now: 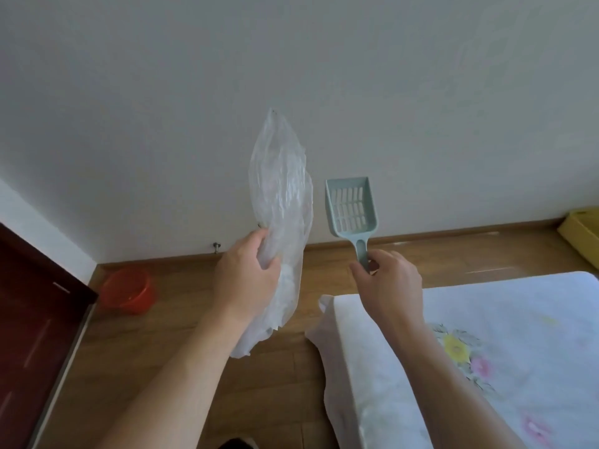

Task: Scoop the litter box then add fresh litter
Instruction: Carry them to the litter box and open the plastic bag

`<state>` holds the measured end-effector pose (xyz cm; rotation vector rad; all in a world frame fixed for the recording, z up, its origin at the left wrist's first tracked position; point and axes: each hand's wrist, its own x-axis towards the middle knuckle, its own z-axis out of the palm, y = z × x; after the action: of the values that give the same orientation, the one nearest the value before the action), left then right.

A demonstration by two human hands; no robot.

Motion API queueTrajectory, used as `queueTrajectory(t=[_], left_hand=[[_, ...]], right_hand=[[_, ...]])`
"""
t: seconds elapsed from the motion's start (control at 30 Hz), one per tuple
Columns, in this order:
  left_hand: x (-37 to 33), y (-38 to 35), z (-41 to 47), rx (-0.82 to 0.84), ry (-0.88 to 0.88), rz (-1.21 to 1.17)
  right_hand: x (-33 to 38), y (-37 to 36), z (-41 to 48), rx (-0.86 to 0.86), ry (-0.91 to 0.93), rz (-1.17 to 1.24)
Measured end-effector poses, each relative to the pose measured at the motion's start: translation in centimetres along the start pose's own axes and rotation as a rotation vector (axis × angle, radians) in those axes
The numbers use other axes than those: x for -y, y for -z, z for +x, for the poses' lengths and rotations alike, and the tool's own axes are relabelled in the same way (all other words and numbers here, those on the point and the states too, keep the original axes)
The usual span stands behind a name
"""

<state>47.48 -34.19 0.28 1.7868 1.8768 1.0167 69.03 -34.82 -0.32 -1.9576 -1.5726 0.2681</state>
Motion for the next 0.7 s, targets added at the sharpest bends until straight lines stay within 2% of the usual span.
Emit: queueTrajectory(t=[0.2,0.43,0.7], left_hand=[[2.7,-1.7,9.5,0.050,-0.029,-0.045],[4.6,-4.0,21.9,0.184,-0.153,-0.078],[1.2,-11.1,32.9,0.358,-0.301,-0.115]], right_hand=[[1.9,-4.5,7.2,-0.018,-0.039,-0.052],[5.0,-9.3,15.5,-0.103,-0.173,-0.071],[2.4,-10.4,24.1,-0.232,-0.391,-0.032]])
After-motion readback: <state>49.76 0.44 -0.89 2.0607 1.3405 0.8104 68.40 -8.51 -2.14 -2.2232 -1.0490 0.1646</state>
